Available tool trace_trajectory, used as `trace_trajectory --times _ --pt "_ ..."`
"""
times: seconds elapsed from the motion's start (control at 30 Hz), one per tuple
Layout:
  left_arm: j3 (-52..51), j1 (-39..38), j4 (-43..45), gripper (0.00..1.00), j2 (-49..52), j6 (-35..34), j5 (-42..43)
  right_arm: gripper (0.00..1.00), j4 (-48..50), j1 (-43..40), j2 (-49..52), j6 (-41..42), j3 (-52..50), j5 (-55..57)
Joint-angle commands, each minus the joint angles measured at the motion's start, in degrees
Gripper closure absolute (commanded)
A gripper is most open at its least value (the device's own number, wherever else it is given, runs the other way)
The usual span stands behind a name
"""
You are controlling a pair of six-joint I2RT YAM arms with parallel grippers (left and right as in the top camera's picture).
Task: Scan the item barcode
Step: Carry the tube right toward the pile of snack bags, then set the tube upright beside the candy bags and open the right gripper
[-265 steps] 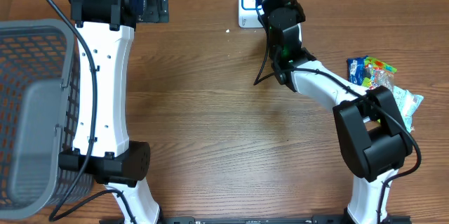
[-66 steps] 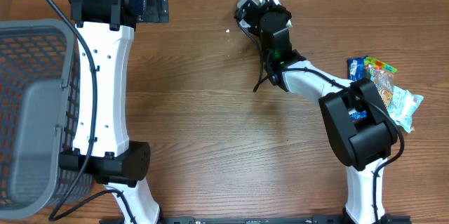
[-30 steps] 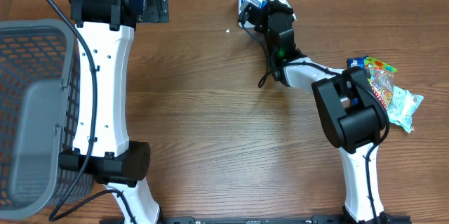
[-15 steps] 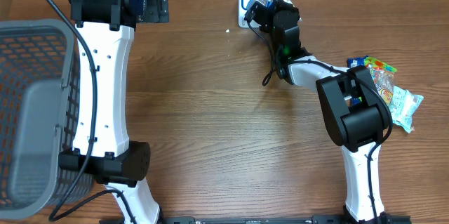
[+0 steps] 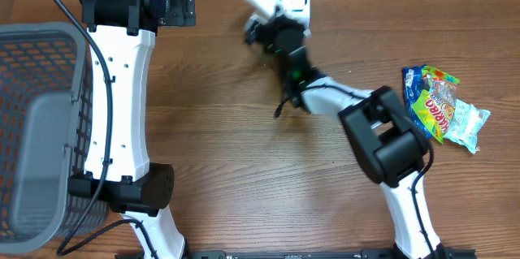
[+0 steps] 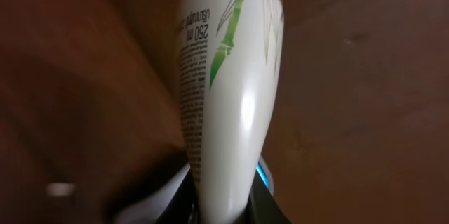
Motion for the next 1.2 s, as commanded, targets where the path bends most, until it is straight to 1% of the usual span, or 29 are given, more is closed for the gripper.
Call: trace_trajectory --times 0.0,0.13,0.2,0.23,0.27,0.37,0.4,0.5,0.6,0.67,0.77,0.83,0.9,0.97,1.07,1.17 --pt "0.76 -0.39 0.0 0.0 -0.24 -0.59 -0.28 0.96 -6.99 5.35 -6.64 4.44 1.92 3.28" --pt "0.76 -0.39 0.0 0.0 -0.24 -0.59 -0.28 0.96 -18.91 10.93 -12.2 14.27 1.92 8.5" --pt "0.76 -0.39 0.02 0.0 -0.24 -0.59 -0.28 0.96 -26.12 13.6 -15.82 19.8 1.95 9.2" --pt "0.76 -0.39 0.0 0.01 -0.24 -0.59 -0.28 0.96 -31.69 15.28 -18.99 25.05 1.95 9.2" --pt "0.76 -0.39 0.0 0.0 -0.24 -0.59 -0.28 0.96 -34.71 15.96 -20.74 28.09 1.92 9.2" --pt "0.76 -0.39 0.0 0.0 -0.24 -0.59 -0.28 0.96 -45.94 16.68 -27.32 40.61 1.95 8.55" --pt "0.76 -0.39 0.0 0.0 -0.24 -0.59 -0.28 0.96 -53.83 16.04 -31.34 47.19 1.95 6.32" --pt "0.76 -0.39 0.0 0.0 -0.24 -0.59 -0.28 0.96 -67.41 13.05 -37.88 57.88 1.95 2.34" --pt "0.76 -0.39 0.0 0.0 -0.24 -0.59 -0.28 0.96 -79.23 7.69 -43.17 66.45 1.95 0.94" --pt "0.76 -0.39 0.0 0.0 -0.24 -0.59 -0.28 0.96 -85.59 3.41 -45.16 70.58 1.92 0.0" --pt "0.76 -0.39 0.0 0.0 -0.24 -0.59 -0.28 0.96 -92.28 -4.11 -45.59 72.04 1.55 -4.85" --pt "0.76 -0.39 0.0 0.0 -0.24 -0.59 -0.28 0.96 -93.24 -8.57 -44.78 71.28 -0.04 -6.64" --pt "0.76 -0.39 0.0 0.0 -0.24 -0.59 -0.28 0.96 -91.89 -13.51 -43.12 66.55 -3.5 -6.8" --pt "0.76 -0.39 0.0 0.01 -0.24 -0.59 -0.28 0.96 -89.96 -17.25 -41.53 63.6 -6.97 -6.84" --pt "0.76 -0.39 0.0 0.0 -0.24 -0.59 -0.28 0.96 -85.88 -22.25 -38.62 62.55 -12.09 -7.04" --pt "0.76 -0.39 0.0 0.0 -0.24 -0.59 -0.28 0.96 -81.18 -25.16 -36.39 59.87 -15.76 -8.04"
